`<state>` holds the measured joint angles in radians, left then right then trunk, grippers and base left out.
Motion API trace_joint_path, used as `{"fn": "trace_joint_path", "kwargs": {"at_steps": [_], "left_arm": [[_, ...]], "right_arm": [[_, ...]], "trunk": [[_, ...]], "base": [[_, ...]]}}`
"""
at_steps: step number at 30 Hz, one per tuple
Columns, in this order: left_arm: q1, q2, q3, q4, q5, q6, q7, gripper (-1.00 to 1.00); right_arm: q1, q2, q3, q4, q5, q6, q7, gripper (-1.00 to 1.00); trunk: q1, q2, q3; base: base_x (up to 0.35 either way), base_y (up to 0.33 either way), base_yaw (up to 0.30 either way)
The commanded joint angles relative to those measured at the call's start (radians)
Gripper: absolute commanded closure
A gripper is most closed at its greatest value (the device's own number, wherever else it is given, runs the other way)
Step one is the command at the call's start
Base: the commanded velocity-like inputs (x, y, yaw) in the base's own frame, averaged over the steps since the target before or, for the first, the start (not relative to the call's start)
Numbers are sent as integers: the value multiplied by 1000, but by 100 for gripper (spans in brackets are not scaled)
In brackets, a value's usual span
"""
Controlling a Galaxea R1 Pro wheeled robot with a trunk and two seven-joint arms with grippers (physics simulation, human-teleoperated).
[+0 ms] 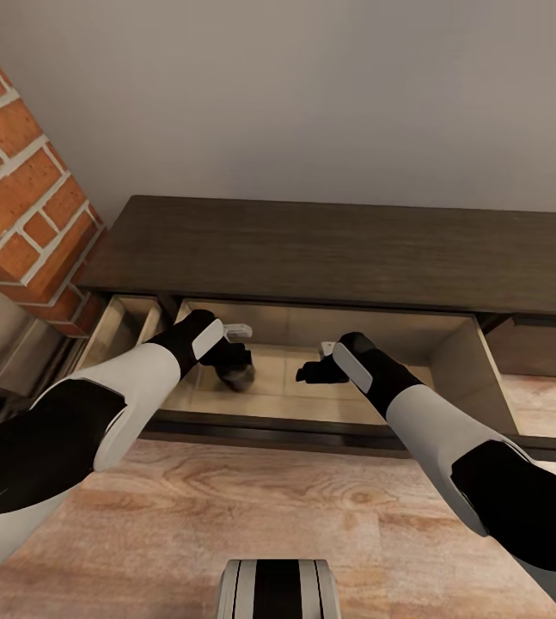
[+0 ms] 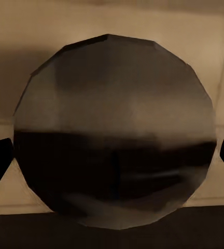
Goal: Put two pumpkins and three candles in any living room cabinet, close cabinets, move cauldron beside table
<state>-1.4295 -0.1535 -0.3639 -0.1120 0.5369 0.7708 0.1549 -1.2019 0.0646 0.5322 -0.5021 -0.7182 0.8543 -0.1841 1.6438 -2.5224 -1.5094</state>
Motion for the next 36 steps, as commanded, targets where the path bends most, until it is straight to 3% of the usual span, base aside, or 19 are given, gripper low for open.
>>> {"fn": "trace_joint_path", "kwargs": {"at_steps": [1,28,36], "left_arm": [[0,0,-4,-2,11,4,8,-100],[0,0,-6,-2,11,4,14,-100],[0,0,-6,14,11,4,14,-100]], "right_arm": [[-1,0,6,-1,-10,2,-9,-100],[-1,0,6,2,-10,-2,-9,-100],[-1,1,6,10,-10,-4,-9,-100]], "trunk": [[0,0,-1],[0,0,-1],[0,0,-1]], "base": [[0,0,0],[-1,0,0],[-160,0,0]]}}
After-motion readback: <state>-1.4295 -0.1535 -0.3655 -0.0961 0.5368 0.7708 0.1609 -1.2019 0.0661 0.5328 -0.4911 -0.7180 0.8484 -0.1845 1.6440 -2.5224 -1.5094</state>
